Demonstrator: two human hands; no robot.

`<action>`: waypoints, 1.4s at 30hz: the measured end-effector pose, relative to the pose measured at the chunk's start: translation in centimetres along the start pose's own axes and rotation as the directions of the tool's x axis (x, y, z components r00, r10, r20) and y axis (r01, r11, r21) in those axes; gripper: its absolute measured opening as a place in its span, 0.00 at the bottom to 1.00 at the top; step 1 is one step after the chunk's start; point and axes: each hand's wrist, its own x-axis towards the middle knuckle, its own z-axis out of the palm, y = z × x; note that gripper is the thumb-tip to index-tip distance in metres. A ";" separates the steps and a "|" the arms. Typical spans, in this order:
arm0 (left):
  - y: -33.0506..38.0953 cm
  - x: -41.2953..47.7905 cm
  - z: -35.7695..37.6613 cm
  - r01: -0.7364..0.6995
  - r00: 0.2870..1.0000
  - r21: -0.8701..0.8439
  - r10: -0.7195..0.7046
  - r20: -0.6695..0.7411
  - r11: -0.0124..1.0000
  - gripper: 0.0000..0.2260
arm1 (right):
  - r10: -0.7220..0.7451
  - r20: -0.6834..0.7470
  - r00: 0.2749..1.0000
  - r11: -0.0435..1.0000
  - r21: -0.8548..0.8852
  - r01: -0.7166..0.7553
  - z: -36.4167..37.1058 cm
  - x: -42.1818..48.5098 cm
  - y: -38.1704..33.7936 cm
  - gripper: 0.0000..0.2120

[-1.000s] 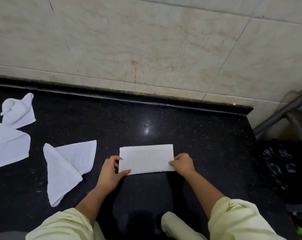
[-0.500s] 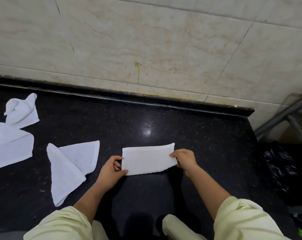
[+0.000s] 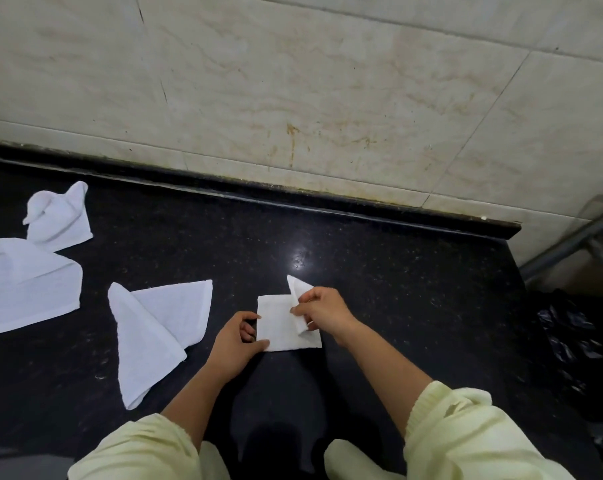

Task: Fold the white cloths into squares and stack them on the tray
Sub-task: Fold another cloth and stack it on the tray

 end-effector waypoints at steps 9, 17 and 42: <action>-0.7 0.6 -0.2 -0.024 0.999 -0.018 0.024 0.022 1.000 0.13 | 0.096 -0.034 0.995 0.990 -0.104 -0.099 4.6 2.1 2.3 0.08; -1.1 1.1 -0.4 -0.030 0.999 -0.021 0.031 0.042 0.999 0.11 | 0.060 -0.053 0.997 0.993 -0.096 -0.065 5.9 2.1 2.6 0.05; 0.7 0.9 -1.3 0.098 0.985 0.065 -0.106 0.133 0.993 0.22 | 0.104 -0.132 0.986 0.995 0.006 -0.104 0.7 1.2 2.5 0.10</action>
